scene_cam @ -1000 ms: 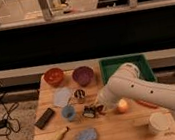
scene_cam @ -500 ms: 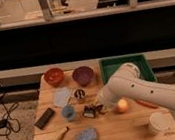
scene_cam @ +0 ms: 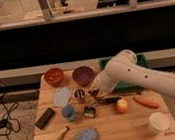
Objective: Place grapes in purple bowl
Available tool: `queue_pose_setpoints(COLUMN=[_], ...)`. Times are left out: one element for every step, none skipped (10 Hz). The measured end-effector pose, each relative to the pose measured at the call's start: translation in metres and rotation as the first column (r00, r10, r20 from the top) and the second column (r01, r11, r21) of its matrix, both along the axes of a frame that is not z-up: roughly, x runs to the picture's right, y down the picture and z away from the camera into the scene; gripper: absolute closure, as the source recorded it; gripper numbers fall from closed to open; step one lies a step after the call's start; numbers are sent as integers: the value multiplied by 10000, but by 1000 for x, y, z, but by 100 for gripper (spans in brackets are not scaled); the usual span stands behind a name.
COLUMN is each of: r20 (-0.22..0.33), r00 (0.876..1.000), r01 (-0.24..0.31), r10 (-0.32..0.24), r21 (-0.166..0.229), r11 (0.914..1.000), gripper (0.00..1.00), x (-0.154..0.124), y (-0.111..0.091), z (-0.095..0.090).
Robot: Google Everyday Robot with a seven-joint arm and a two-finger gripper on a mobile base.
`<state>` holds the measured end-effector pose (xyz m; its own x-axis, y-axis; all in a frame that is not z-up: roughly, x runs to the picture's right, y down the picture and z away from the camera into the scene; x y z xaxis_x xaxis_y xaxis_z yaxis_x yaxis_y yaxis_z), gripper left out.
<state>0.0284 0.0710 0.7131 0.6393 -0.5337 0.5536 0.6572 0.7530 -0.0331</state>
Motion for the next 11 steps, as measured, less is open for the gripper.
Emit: queue_pose_setpoints(r20=[67, 141, 197, 261, 294, 263, 288, 298, 273, 268, 281], r00=[10000, 9999, 9998, 9996, 9996, 9996, 9996, 9996, 9996, 9996, 9996], r01=[5, -24, -71, -69, -56, -76, -54, -49, -68, -73, -64], r10=[-6, 20, 62, 56, 40, 62, 39, 34, 54, 59, 50], r21=[131, 309, 418, 503, 514, 520, 516, 509, 516, 516, 512], r11=[9999, 9995, 9991, 9987, 9987, 9986, 9987, 9987, 9986, 9986, 9987], gripper=[91, 91, 91, 91, 91, 91, 91, 91, 91, 91, 91], x=[-4, -8, -10, -15, -17, -15, -17, -18, -16, -15, -16], y=[-12, -26, -35, -42, -44, -44, -44, -44, -44, -44, -43], z=[0, 0, 2, 5, 6, 6, 6, 6, 6, 6, 6])
